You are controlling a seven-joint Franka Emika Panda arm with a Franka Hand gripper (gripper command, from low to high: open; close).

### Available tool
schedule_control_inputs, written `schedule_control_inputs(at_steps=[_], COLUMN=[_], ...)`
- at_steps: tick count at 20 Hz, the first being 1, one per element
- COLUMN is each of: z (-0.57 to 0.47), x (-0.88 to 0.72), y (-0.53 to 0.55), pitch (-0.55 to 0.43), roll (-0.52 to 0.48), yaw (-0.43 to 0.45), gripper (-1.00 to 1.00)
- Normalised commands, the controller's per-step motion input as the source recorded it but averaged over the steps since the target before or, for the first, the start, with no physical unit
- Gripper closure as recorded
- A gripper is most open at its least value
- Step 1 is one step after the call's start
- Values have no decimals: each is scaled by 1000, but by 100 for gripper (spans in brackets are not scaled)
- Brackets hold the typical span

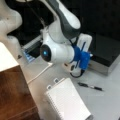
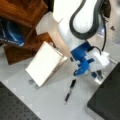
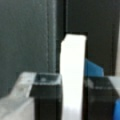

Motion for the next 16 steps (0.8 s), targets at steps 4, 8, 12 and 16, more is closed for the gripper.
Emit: schedule_control_inputs(at_steps=[4, 8, 12, 16], z=[416, 445, 522, 607], x=[342, 343, 400, 457], y=[76, 178, 315, 433], pitch=[58, 62, 100, 97], roll=[-70, -70, -116, -125], yaw=[33, 20, 1, 7], gripper=[100, 100, 100, 100])
